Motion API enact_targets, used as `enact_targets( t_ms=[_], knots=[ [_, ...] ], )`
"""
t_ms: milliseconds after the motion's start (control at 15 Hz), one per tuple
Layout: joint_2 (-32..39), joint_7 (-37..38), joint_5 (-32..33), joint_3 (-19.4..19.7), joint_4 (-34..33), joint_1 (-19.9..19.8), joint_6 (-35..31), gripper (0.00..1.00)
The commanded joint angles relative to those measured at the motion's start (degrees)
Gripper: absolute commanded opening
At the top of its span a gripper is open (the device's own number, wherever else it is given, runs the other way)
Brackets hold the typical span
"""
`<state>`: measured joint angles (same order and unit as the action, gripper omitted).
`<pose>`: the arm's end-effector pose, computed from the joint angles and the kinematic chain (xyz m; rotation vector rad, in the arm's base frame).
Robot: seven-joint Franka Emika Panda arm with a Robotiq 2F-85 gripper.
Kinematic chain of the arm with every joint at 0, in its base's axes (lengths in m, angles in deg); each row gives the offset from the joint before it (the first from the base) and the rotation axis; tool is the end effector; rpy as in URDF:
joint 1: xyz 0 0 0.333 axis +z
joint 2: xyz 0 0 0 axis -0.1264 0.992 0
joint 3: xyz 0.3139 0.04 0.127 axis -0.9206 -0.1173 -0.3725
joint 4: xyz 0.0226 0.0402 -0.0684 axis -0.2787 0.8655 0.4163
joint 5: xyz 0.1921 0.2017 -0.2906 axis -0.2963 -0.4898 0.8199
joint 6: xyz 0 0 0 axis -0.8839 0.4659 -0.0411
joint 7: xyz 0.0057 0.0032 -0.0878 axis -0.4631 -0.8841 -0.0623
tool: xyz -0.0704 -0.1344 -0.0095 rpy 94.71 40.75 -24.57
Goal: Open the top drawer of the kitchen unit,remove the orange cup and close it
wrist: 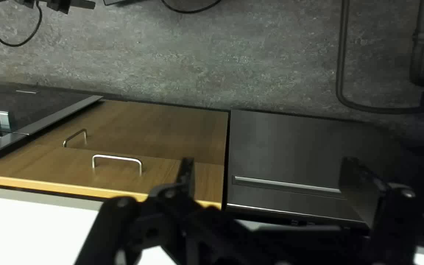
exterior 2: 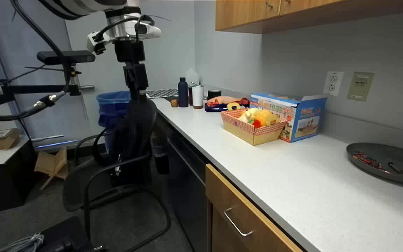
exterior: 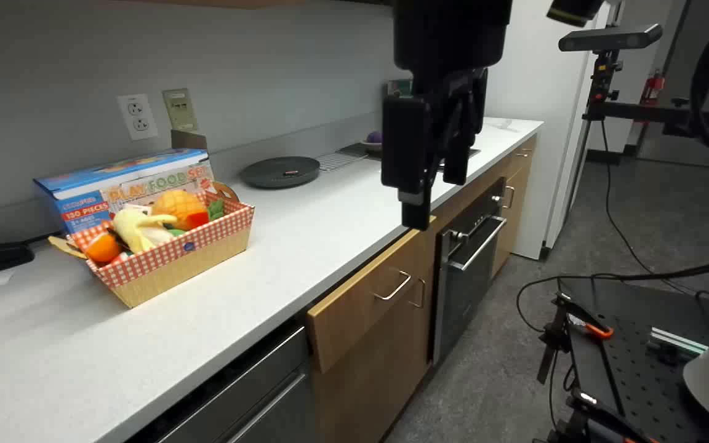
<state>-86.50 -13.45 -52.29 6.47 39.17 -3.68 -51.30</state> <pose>0.4191 0.1959 0.4691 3.0495 -0.2958 0.0514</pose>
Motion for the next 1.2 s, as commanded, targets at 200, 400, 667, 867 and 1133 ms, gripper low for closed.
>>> enact_targets(
  t_ms=[200, 400, 667, 867, 1133],
  knots=[
    [0.2, 0.4, 0.5, 1.4, -0.1, 1.6, 0.1, 1.00],
    [0.2, 0.4, 0.5, 1.4, -0.1, 1.6, 0.1, 1.00],
    [0.2, 0.4, 0.5, 1.4, -0.1, 1.6, 0.1, 1.00],
    [0.2, 0.4, 0.5, 1.4, -0.1, 1.6, 0.1, 1.00],
    [-0.8, -1.1, 1.8, 3.5, 2.8, 0.4, -3.6, 1.00]
  ],
)
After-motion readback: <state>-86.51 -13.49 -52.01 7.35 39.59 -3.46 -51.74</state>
